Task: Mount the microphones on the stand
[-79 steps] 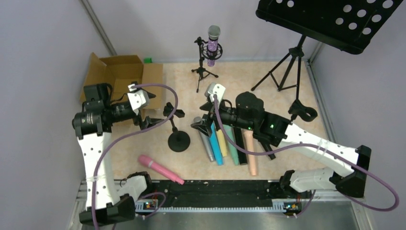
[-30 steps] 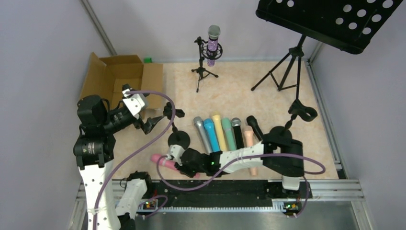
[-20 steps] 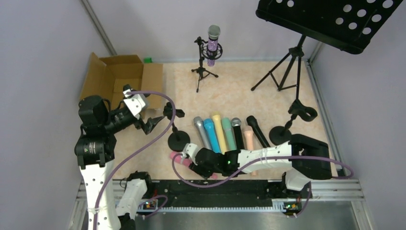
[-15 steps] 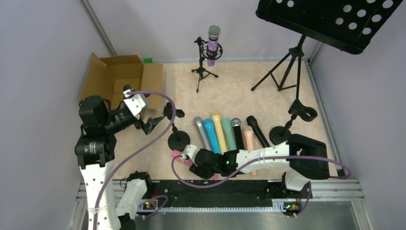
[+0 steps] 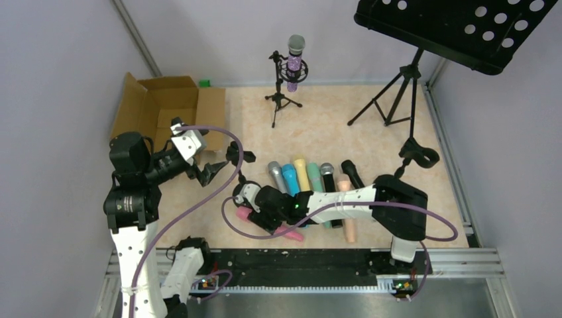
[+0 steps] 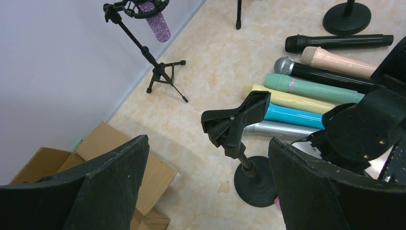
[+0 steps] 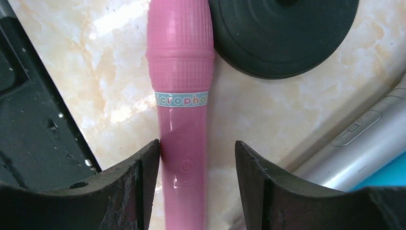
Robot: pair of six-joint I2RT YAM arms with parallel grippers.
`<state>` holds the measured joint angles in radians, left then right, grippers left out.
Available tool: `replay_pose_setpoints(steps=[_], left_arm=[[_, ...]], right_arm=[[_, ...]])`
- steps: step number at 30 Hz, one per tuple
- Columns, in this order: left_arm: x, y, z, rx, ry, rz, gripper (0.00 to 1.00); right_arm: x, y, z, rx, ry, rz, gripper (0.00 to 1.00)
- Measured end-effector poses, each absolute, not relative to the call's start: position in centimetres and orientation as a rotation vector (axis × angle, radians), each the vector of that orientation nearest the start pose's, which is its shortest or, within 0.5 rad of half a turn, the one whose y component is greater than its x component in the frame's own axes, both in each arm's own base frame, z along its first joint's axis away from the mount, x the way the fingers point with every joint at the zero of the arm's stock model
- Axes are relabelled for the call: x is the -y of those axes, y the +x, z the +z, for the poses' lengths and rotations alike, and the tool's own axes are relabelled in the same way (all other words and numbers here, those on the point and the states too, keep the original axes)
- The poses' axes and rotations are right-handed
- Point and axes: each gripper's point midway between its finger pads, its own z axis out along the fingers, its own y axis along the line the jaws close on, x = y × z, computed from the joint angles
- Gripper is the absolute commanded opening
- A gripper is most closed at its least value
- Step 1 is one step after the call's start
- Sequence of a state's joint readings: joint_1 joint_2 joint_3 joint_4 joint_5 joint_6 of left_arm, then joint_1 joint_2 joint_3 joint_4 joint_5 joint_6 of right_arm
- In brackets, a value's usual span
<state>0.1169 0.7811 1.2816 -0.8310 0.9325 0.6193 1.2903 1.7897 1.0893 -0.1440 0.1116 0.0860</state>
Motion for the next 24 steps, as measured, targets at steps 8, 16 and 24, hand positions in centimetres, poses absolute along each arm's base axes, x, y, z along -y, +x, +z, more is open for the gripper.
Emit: replay_pose_setpoints(steps=[8,16,24], left_arm=[[10.5,21.4,36.6,-1.488,1.016,-0.396,0.99],[10.7,21.9,36.4,-1.466,1.057,-0.406,0.99],[11.3,22.5,37.2,-1.397,1.190,-0.432,0.99]], right_arm=[[-41.5,12.4,2.1,-2.117,-1.435,0.539,0.48],[-42.0,11.8,2.1,-2.124,-1.435,0.594,0.00],[-38.7,10.9,5.7,-2.113,-1.348,0.640,0.00]])
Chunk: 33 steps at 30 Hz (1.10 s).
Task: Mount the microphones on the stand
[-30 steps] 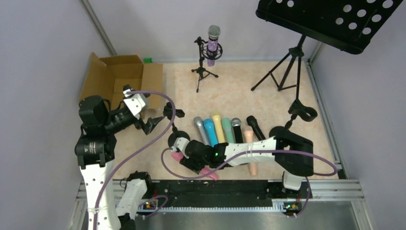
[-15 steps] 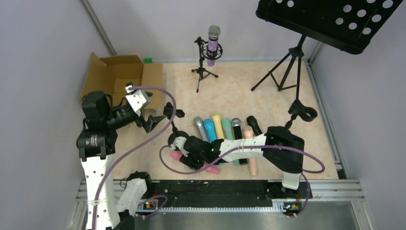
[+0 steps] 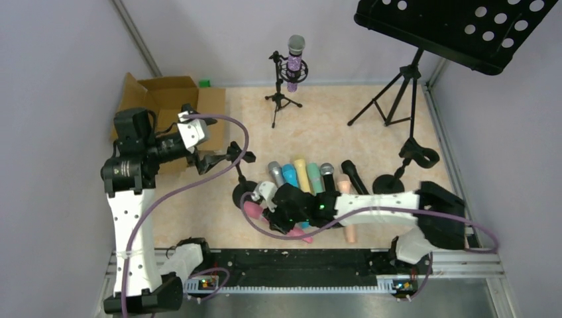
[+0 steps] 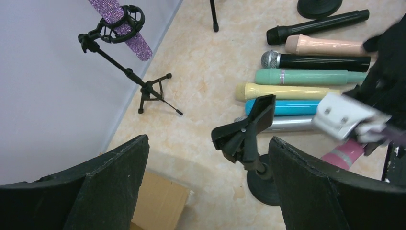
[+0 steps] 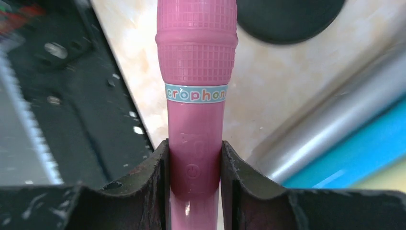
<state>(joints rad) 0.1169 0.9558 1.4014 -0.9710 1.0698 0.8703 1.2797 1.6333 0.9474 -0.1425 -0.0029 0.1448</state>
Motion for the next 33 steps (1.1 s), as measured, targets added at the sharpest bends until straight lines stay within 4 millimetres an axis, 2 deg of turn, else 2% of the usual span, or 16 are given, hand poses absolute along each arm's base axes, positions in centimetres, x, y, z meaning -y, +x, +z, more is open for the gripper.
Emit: replay_pose_setpoints(steps=[2,4,7,11,16,20,26,30,33], left_arm=[[11.3,23.2,37.6,-1.381,1.239,-0.432,0.99],[11.2,23.9,37.2,-1.383,1.282,-0.437,0.99],[11.3,24.4,35.2,-1.413,1.363,-0.479,0.99],[12.5,24.0,32.8,-1.420,1.499,-0.554,0.98],[13.8,23.7,31.5,-1.388,1.596,-0.596,0.95],[14.3,23.6,31.1,-1.357,1.642,-0.596,0.84],[14.0,24.3,30.4,-1.365,1.710,-0.597,0.66],[13.8,24.6,29.7,-1.387,1.731,-0.611,0.54],[13.7,24.4,29.6,-1.392,1.736,-0.614,0.41]], right_arm=[[-38.5,11.1,10.1,-2.036,-1.281,0.699,0.00],[-38.1,11.4,15.9,-1.914,-1.185,0.775,0.00],[-36.4,11.9,23.2,-1.764,-1.044,0.843,0.00],[-33.5,12.9,28.6,-1.678,-0.905,0.835,0.00],[-30.5,14.6,32.2,-1.644,-0.784,0.750,0.00],[-29.1,16.3,35.0,-1.604,-0.678,0.673,0.00],[-27.3,19.2,38.7,-1.509,-0.481,0.580,0.00],[-27.5,21.2,40.9,-1.443,-0.360,0.569,0.00],[-29.3,23.1,41.3,-1.417,-0.329,0.543,0.00]])
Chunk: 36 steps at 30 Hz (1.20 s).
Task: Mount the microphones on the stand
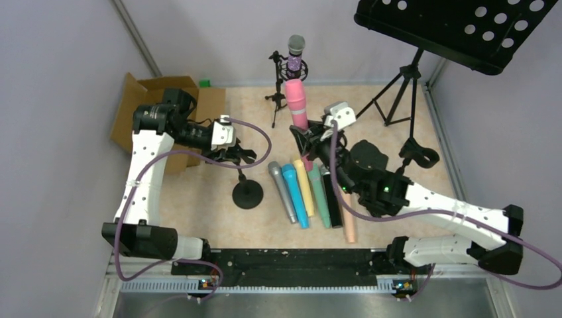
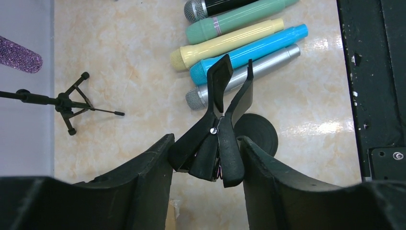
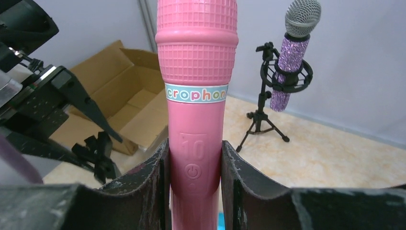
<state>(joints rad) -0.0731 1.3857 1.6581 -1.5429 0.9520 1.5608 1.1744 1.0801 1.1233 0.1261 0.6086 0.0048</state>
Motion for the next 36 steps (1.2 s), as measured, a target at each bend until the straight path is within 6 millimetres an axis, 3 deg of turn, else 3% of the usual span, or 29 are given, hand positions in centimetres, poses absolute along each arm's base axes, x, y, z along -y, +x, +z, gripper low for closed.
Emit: replay_pose_setpoints(steps=[2,4,14,23,26,30,36], left_arm=[[13.7,24.4,29.6,-1.396,1.733,-0.615,0.16],[13.7,24.3,29.7,-1.410,1.718,-0.618,0.02],[14.1,22.4,29.8,-1.457,1.425,-0.555,0.00],[14.1,24.0,30.1,-1.533,1.185,-0.554,0.00],[13.9,24.3,30.1,-1.549,1.164,-0.539,0.00],[13.6,24.5,30.1,-1.551,1.166,-0.509,0.00],[13.2,24.0,30.1,-1.556,1.168,-0.478,0.00]], right_arm=[[-30.5,24.0,40.8,-1.404,-0.332,0.527,0.00],[-31.8,24.5,40.7,-1.377,-0.331,0.532,0.00],[-35.8,24.7,43.2,-1.207,-0.283,0.690,0.00],[-37.2,24.5,43.1,-1.146,-0.270,0.764,0.00],[-37.3,24.8,41.5,-1.208,-0.287,0.735,0.00],[-36.5,25.0,37.0,-1.398,-0.331,0.670,0.00],[-31.4,22.3,27.7,-1.718,-0.363,0.604,0.00]])
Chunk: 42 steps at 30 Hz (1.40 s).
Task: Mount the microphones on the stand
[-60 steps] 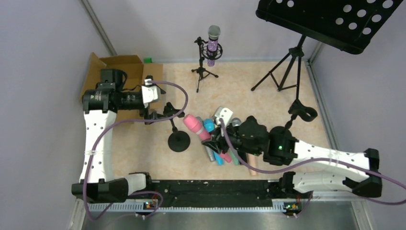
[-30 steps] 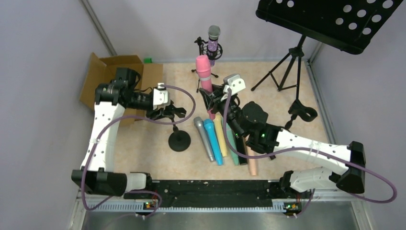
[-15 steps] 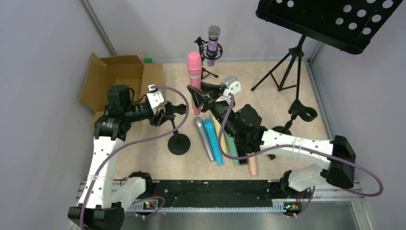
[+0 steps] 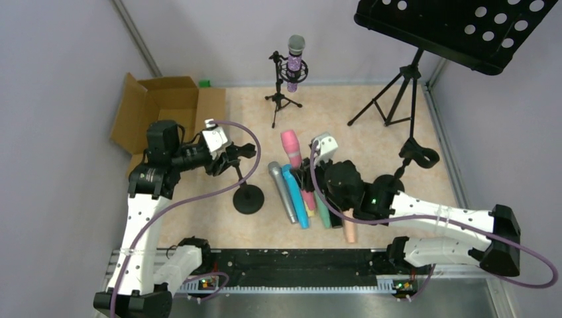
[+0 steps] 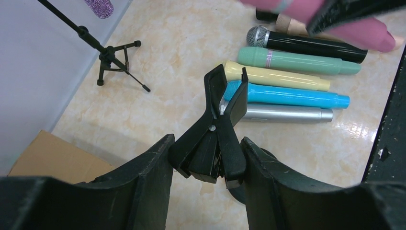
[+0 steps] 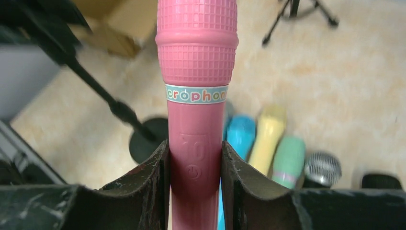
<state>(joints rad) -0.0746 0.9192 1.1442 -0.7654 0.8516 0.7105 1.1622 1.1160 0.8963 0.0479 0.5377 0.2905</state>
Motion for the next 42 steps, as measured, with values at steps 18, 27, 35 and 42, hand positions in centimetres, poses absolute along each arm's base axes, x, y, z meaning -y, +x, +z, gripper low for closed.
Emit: replay_pose_setpoints(steps=[18,27,35,42], left_arm=[[12.8,23.9,30.2,-1.577,1.147,-0.448,0.00],[12.7,23.7,30.2,-1.588,1.136,-0.447,0.00],[12.6,23.7,30.2,-1.591,1.134,-0.445,0.05],[12.7,23.6,30.2,-1.592,1.137,-0.448,0.30]], right_arm=[[-31.6,8.1,6.8,-2.290,-1.131,0.726,0.00],[-32.7,6.4,2.2,-2.342,-1.331,0.696,0.23],[-34.9,7.0,2.2,-2.299,-1.342,0.704,0.58],[-36.1,8.0,2.3,-2.265,-1.336,0.671,0.64]])
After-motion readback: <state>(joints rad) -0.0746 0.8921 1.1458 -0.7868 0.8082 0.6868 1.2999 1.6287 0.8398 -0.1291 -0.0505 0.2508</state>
